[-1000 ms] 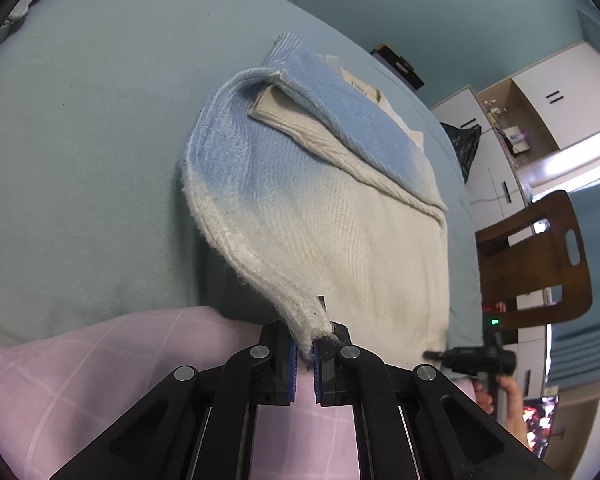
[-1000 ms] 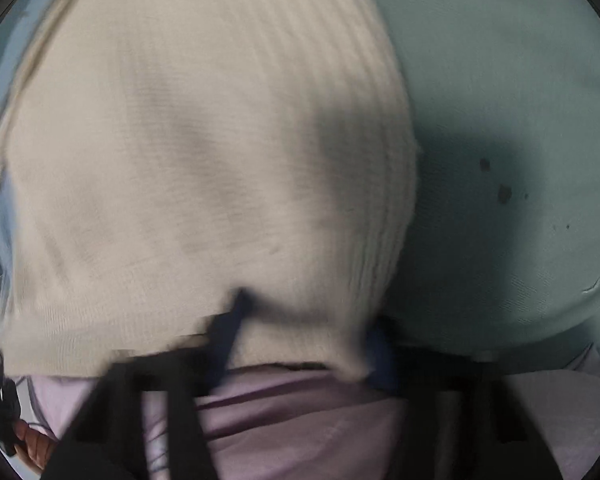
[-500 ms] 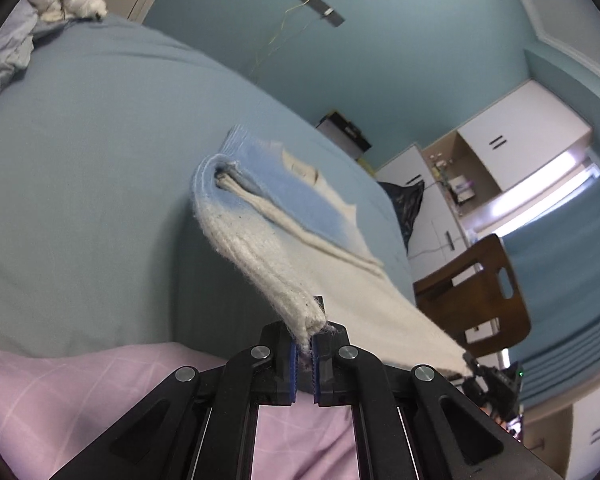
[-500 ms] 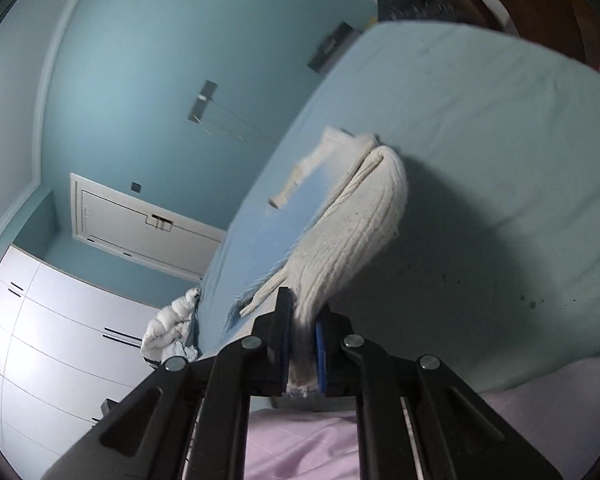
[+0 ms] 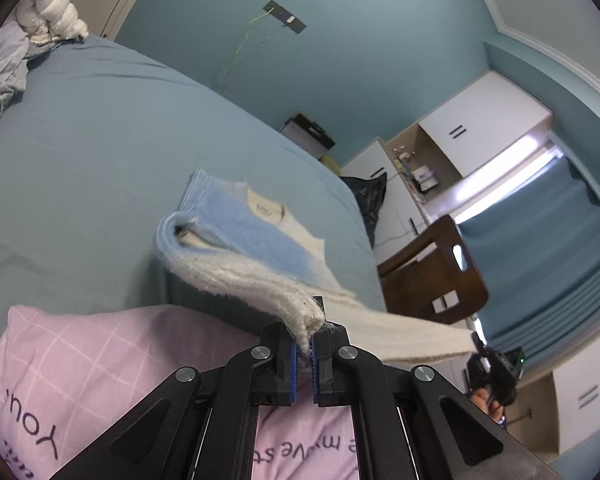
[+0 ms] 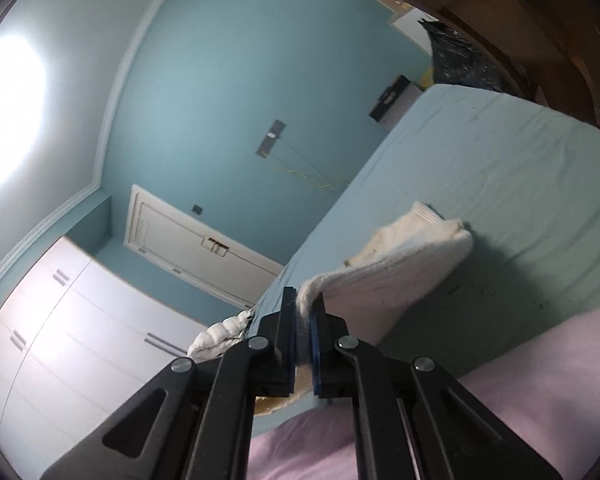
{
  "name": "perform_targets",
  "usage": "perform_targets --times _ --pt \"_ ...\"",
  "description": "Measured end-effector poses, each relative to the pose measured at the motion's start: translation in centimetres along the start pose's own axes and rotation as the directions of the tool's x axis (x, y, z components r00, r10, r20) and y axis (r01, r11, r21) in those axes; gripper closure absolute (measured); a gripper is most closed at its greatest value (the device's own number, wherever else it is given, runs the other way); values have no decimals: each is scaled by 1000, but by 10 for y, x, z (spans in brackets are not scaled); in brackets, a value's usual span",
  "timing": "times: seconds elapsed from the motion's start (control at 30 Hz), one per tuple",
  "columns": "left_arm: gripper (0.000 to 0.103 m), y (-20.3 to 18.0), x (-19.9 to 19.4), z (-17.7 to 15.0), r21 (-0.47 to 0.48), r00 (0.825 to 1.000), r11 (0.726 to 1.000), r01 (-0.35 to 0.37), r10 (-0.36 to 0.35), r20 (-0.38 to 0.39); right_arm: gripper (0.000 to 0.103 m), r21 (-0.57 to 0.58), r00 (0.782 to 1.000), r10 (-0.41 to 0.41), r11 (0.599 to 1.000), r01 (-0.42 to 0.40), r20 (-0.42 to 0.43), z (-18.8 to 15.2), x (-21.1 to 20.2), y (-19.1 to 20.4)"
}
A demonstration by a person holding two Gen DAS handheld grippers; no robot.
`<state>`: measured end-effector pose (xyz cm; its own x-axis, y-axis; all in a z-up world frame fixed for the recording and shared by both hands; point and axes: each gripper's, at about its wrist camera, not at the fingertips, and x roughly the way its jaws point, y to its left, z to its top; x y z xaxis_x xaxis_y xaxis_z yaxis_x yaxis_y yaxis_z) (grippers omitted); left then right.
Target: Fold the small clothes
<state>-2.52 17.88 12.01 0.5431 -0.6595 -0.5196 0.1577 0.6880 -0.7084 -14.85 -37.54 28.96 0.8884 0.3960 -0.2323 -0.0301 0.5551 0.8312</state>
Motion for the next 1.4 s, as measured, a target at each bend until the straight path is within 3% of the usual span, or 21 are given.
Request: perform_targets --times 0.07,0.17,0.37,0.5,0.57,0.6,0.63,0.67,0.7,0.73,0.77,0.83,0.9,1.0,1.07,1.13,1.2,1.23,1.27,1.33,1.4 --pt "99 4 8 6 -26 1000 1000 2 -2 -15 101 -47 999 -33 998 33 2 -4 1 4" --pt "99 15 30 27 -87 999 996 27 -31 -41 101 -10 999 -33 999 32 -38 0 36 -19" --pt "99 32 121 160 -136 998 990 49 -54 -30 101 -49 990 -115 993 111 -80 71 109 -23" --pt "99 74 245 274 -246 999 968 -39 33 -28 101 -32 973 -196 981 194 -122 145 204 -56" --pt "97 99 313 305 -253 994 963 -98 83 -68 101 6 964 -225 974 228 -139 175 256 -77" --pt "93 117 346 311 -276 981 944 -180 152 -119 98 19 958 -234 970 240 -166 191 293 -92" --pt "81 134 376 310 -302 953 910 -285 234 -194 93 49 950 -239 966 253 -199 203 326 -111" --pt "73 145 394 304 -307 915 874 -377 299 -271 85 88 938 -247 957 275 -242 212 358 -133" --pt "65 158 416 293 -304 877 846 -438 328 -351 58 119 915 -263 943 311 -305 215 389 -160" --pt "60 163 425 288 -296 875 852 -433 318 -364 29 153 879 -321 907 392 -352 213 407 -184" --pt "57 165 433 282 -268 879 870 -414 305 -368 22 172 845 -377 868 465 -379 209 414 -200" --pt "24 164 440 270 -160 865 887 -434 360 -350 22 128 808 -437 845 519 -395 198 422 -224" --pt "18 166 438 258 -30 838 872 -489 460 -292 22 -29 763 -489 849 528 -423 183 431 -239" --pt "18 176 444 248 98 803 857 -506 509 -311 22 -296 638 -638 768 568 -431 156 443 -260" --pt "18 192 447 238 168 776 843 -510 536 -332 22 -383 612 -672 740 552 -417 148 455 -264" --pt "18 200 449 232 207 772 850 -485 527 -355 22 -422 617 -677 734 532 -401 143 468 -265" --pt "18 205 447 229 215 796 871 -441 490 -354 22 -416 634 -649 759 501 -420 140 484 -265" --pt "18 207 446 229 213 812 883 -419 469 -347 22 -408 631 -627 778 477 -457 137 496 -267" --pt "18 208 446 229 212 822 889 -405 456 -341 22 -408 614 -613 790 458 -498 133 508 -269" --pt "18 209 452 230 215 837 898 -384 437 -330 22 -462 537 -668 744 483 -515 123 530 -274" --pt "21 216 463 232 211 829 894 -395 446 -339 22 -498 522 -696 718 486 -494 115 541 -273"
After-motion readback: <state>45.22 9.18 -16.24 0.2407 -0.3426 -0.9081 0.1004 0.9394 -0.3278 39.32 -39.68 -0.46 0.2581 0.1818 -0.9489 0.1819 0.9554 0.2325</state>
